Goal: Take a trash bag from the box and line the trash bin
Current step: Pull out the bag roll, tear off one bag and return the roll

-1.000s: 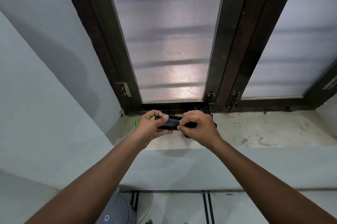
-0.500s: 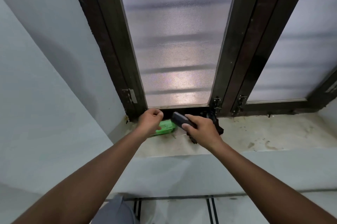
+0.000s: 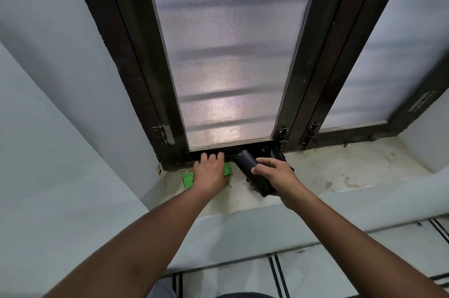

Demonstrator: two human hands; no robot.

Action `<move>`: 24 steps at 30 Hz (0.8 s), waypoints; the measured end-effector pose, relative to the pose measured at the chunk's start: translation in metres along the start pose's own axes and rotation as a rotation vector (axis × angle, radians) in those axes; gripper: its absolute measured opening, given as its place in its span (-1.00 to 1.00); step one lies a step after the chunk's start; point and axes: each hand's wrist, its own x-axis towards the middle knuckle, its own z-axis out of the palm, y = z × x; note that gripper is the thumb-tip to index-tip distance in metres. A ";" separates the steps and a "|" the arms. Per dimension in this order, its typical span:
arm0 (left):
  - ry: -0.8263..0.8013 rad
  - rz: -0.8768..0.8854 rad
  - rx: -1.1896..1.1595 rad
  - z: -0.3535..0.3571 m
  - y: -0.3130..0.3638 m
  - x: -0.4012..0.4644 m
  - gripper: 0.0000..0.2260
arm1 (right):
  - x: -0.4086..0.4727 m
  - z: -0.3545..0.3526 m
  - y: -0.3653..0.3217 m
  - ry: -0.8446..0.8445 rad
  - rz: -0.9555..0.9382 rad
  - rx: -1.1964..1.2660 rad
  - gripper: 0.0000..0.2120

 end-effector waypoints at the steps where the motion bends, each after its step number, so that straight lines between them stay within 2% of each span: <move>1: 0.012 0.011 -0.005 0.001 0.000 0.001 -0.47 | 0.000 0.000 0.000 0.007 0.029 0.000 -0.68; 5: 0.064 -0.017 -0.201 -0.002 -0.004 -0.007 -0.57 | -0.003 0.001 -0.002 -0.047 0.098 -0.013 -0.51; 8: 0.110 0.004 -0.364 -0.013 -0.011 -0.020 -0.67 | -0.007 0.005 -0.006 -0.093 0.114 0.020 -0.61; 12: 0.128 -0.002 -0.587 -0.011 -0.032 -0.024 -0.80 | -0.011 0.015 -0.012 -0.158 0.107 0.038 -0.60; 14: 0.180 -0.026 -0.733 -0.006 -0.040 -0.022 -0.86 | -0.012 0.023 -0.016 -0.160 0.073 0.015 -0.60; 18: 0.332 -0.106 -0.987 -0.009 -0.045 -0.027 -0.78 | -0.017 0.036 -0.030 -0.175 -0.061 -0.107 -0.63; 21: 0.347 -0.171 -1.102 -0.012 -0.050 -0.031 -0.95 | -0.025 0.044 -0.049 -0.207 -0.190 -0.269 -0.65; 24: 0.355 -0.147 -1.117 -0.012 -0.056 -0.033 -0.82 | -0.028 0.054 -0.066 -0.199 -0.278 -0.452 -0.61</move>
